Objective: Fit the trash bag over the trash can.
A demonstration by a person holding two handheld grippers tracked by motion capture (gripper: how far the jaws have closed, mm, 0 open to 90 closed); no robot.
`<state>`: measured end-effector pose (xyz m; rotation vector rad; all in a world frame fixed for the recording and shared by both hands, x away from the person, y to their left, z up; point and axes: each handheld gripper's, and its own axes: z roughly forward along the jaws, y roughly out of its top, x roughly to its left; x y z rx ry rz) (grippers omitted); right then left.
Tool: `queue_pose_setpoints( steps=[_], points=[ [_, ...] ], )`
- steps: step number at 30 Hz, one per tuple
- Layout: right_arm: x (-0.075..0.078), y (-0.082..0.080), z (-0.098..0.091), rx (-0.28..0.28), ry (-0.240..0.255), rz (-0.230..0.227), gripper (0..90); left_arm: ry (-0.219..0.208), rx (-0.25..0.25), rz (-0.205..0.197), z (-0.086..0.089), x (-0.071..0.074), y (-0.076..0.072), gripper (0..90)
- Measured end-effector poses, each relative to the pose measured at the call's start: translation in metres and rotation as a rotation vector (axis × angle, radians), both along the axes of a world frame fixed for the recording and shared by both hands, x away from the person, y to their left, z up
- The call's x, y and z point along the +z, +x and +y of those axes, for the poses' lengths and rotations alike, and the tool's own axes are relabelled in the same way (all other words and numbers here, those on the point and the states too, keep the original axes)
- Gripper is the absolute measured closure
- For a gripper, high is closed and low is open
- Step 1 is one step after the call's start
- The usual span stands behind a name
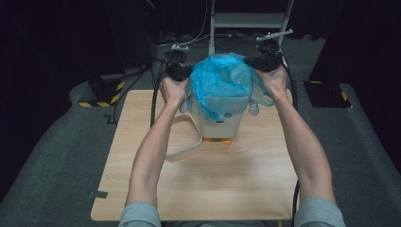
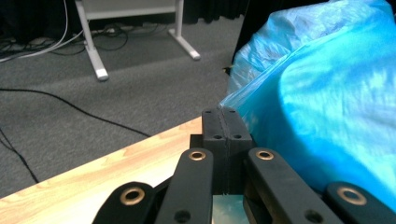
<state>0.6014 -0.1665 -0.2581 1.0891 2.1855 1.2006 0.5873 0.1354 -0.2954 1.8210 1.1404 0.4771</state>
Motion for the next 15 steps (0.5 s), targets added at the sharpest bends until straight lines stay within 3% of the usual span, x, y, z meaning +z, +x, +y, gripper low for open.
queue_pose_setpoints(
  steps=[7,12,15],
  points=[
    [-0.017,0.007,-0.004,0.000,-0.013,0.048,90.0,0.031,-0.007,0.004,0.001,-0.003,-0.002,90.0],
    [-0.025,0.004,-0.005,0.002,-0.013,0.055,90.0,0.042,-0.010,0.024,0.003,-0.011,-0.005,90.0],
    [-0.027,0.000,-0.006,0.003,-0.014,0.042,90.0,0.041,-0.009,0.015,0.003,-0.012,-0.008,89.9]
  ],
)
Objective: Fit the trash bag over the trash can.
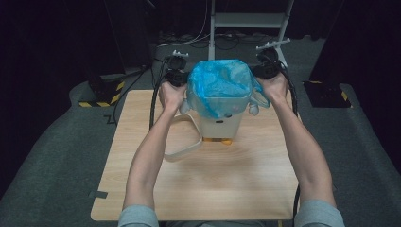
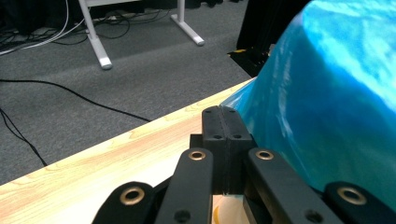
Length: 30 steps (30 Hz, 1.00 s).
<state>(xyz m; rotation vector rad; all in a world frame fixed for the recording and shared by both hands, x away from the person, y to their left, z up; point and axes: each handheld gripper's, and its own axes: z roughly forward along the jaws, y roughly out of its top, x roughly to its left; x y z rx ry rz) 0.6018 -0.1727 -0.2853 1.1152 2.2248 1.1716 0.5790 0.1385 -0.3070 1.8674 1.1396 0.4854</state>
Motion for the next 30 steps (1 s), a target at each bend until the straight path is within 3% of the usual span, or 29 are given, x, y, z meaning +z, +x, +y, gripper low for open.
queue_pose_setpoints(
  steps=[2,7,12,15,18,21,30],
  points=[
    [0.000,-0.004,0.000,-0.008,-0.006,-0.019,87.8,-0.004,0.016,-0.021,0.001,0.003,-0.004,87.9],
    [0.006,-0.014,-0.004,-0.058,-0.013,-0.062,78.6,-0.035,0.060,-0.061,0.012,0.013,-0.017,67.1],
    [0.014,-0.025,-0.013,-0.106,-0.006,-0.107,71.4,-0.057,0.077,-0.103,0.026,0.024,-0.034,55.7],
    [0.019,-0.033,-0.018,-0.119,-0.007,-0.140,70.2,-0.076,0.064,-0.131,0.030,0.031,-0.047,51.0],
    [0.023,-0.039,-0.023,-0.124,0.003,-0.145,69.5,-0.086,0.042,-0.161,0.032,0.037,-0.060,48.6],
    [0.027,-0.047,-0.026,-0.119,0.014,-0.156,69.0,-0.107,0.016,-0.169,0.033,0.041,-0.071,46.1],
    [0.029,-0.065,-0.029,-0.093,0.025,-0.158,68.0,-0.115,-0.049,-0.185,0.027,0.048,-0.090,42.0]
  ],
)
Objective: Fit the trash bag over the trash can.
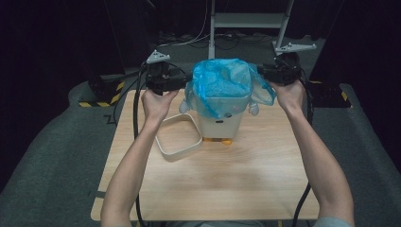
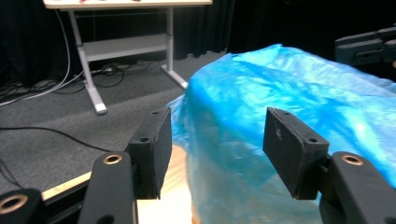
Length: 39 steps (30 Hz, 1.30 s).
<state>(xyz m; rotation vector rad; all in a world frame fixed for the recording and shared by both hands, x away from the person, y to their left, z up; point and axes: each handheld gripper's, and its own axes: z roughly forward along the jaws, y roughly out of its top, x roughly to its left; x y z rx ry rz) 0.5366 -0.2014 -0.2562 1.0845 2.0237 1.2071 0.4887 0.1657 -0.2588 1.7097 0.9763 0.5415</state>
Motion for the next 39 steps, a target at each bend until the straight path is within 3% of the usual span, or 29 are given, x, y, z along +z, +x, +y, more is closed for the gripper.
queue_pose_setpoints(
  steps=[4,13,18,20,24,27,29,33,36,39],
  points=[
    [0.000,-0.007,-0.001,0.022,-0.001,0.009,67.4,0.010,-0.019,-0.001,-0.004,0.001,-0.003,49.5],
    [-0.010,-0.012,-0.003,0.050,-0.007,0.034,68.6,0.050,-0.035,0.004,-0.007,-0.005,-0.002,89.7],
    [-0.015,-0.011,-0.001,0.066,-0.033,0.053,85.1,0.082,-0.026,0.018,-0.004,-0.011,0.000,89.9],
    [-0.015,-0.010,-0.001,0.064,-0.035,0.050,89.2,0.076,-0.014,0.035,0.000,-0.015,0.002,89.9],
    [-0.017,-0.008,-0.001,0.061,-0.047,0.059,89.8,0.055,-0.008,0.054,0.007,-0.021,0.003,90.0],
    [-0.017,-0.008,-0.001,0.059,-0.050,0.060,89.8,0.023,-0.014,0.033,0.011,-0.019,-0.001,89.7],
    [-0.017,-0.008,-0.001,0.056,-0.049,0.058,89.7,0.011,-0.013,0.025,0.010,-0.015,-0.004,74.2],
    [-0.016,-0.009,0.002,0.062,-0.059,0.052,89.6,-0.005,-0.021,0.002,0.006,-0.007,-0.006,53.2],
    [-0.016,-0.009,0.004,0.068,-0.062,0.054,89.6,-0.009,-0.045,0.006,0.002,-0.005,-0.005,48.1],
    [-0.016,-0.009,0.004,0.073,-0.061,0.055,89.5,-0.005,-0.057,0.017,-0.003,-0.007,-0.003,49.4]
  ],
)
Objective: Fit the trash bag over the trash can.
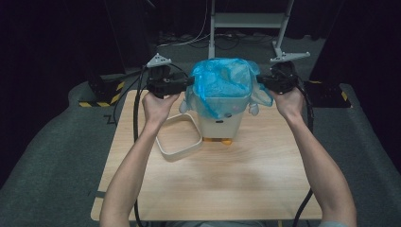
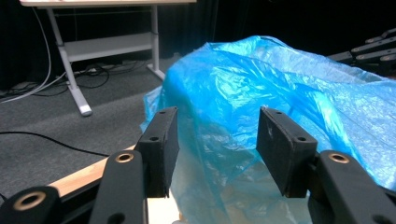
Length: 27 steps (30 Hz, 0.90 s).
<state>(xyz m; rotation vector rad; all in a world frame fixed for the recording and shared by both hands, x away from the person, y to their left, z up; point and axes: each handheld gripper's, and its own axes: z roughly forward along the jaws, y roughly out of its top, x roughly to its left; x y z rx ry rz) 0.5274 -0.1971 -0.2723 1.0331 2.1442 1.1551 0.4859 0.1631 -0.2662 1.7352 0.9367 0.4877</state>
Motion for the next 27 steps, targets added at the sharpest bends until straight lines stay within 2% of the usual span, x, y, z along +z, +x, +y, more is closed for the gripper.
queue_pose_setpoints(
  steps=[1,4,6,8,9,18,22,27],
  points=[
    [0.000,0.000,0.000,0.000,0.000,0.000,89.5,0.006,-0.002,0.001,-0.001,-0.001,0.001,52.4],
    [0.000,0.000,0.000,0.000,-0.001,0.004,89.6,-0.008,-0.023,0.003,-0.003,-0.001,0.003,73.1],
    [0.000,0.001,-0.001,-0.001,-0.003,0.007,89.7,0.025,-0.032,-0.016,-0.008,0.000,0.001,84.3],
    [0.000,0.001,-0.002,-0.003,0.001,0.009,89.7,0.046,-0.022,-0.035,-0.011,0.003,-0.001,87.7],
    [0.000,0.001,-0.002,-0.002,0.002,0.006,89.7,0.039,-0.026,-0.033,-0.010,0.004,-0.002,89.7],
    [-0.002,0.003,-0.004,-0.013,-0.006,0.010,90.0,0.017,0.021,-0.014,0.006,0.000,-0.002,89.8],
    [-0.004,0.005,-0.002,-0.016,-0.019,0.014,90.0,0.010,0.047,0.023,0.011,-0.008,0.008,89.8],
    [-0.008,0.010,0.001,-0.023,-0.026,0.027,90.0,0.021,0.094,0.098,0.011,-0.026,0.028,89.9]
  ],
)
